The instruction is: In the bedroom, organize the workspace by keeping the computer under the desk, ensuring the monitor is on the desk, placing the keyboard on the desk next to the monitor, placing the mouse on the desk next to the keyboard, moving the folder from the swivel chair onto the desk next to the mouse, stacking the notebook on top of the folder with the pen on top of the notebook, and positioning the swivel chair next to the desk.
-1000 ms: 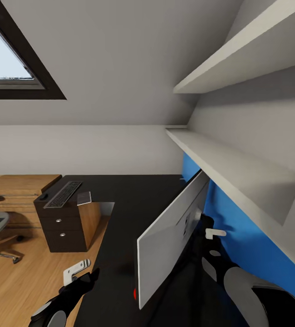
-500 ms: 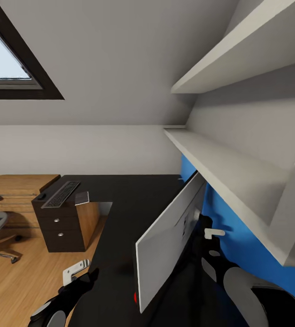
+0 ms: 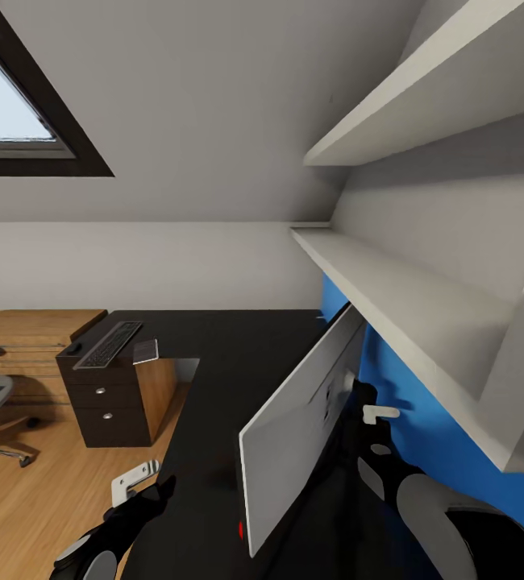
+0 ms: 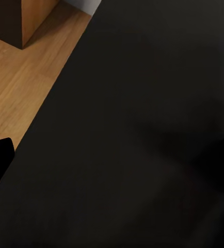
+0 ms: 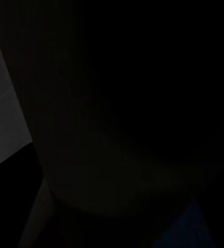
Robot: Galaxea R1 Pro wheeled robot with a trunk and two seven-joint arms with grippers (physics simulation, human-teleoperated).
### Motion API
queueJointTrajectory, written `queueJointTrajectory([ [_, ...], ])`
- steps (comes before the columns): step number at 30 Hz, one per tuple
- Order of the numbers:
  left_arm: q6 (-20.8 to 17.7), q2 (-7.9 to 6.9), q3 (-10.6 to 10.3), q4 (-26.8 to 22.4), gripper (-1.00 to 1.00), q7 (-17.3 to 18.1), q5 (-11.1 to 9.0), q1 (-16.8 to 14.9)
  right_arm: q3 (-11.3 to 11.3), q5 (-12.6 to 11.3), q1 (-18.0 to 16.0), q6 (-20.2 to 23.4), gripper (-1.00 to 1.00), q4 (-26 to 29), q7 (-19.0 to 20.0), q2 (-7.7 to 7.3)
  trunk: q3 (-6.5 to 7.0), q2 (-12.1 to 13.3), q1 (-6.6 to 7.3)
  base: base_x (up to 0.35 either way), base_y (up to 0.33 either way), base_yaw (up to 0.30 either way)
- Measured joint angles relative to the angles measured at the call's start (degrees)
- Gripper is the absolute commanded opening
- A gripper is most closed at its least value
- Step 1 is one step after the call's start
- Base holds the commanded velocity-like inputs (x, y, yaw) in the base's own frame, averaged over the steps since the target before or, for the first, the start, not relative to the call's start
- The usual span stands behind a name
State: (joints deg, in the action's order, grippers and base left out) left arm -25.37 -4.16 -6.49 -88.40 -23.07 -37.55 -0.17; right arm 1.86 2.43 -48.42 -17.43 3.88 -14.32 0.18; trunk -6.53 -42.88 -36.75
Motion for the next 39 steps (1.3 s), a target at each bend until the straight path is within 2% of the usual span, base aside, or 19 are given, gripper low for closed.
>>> queueJointTrajectory([
  [4,0.0,0.01,0.0,0.0,1.0,0.0,0.0,0.0,0.0,-0.2,0.0,-0.1,-1.0,0.1,-0.6,-0.01,0.0,0.0,0.0,0.0,0.119,0.0],
  [6,0.0,0.0,0.0,0.0,1.0,0.0,0.0,0.0,1.2,0.1,0.0,-0.1,-1.0,0.2,-0.7,0.0,0.01,0.0,0.0,0.0,0.065,0.0],
  [20,0.0,0.0,0.0,0.0,1.0,0.0,0.1,0.0,1.3,-0.2,0.0,-0.2,-1.0,0.1,-0.7,-0.01,0.0,0.0,0.0,0.0,0.008,0.0],
  [21,0.0,0.0,0.0,0.0,1.0,0.0,0.1,0.0,1.3,-0.2,0.0,-0.2,1.0,0.1,-0.7,-0.01,0.0,0.0,0.0,0.0,0.0,0.0],
  [23,0.0,0.0,0.0,0.0,1.0,0.0,0.1,0.0,1.8,0.0,0.0,-0.3,1.0,0.2,-0.8,-0.02,0.02,0.0,0.01,0.0,0.0,0.0],
  [39,0.0,0.0,0.0,0.0,1.0,0.0,0.0,0.0,1.8,0.0,0.0,-0.3,1.0,0.2,-0.8,-0.02,0.02,0.0,0.01,0.0,0.0,0.0],
])
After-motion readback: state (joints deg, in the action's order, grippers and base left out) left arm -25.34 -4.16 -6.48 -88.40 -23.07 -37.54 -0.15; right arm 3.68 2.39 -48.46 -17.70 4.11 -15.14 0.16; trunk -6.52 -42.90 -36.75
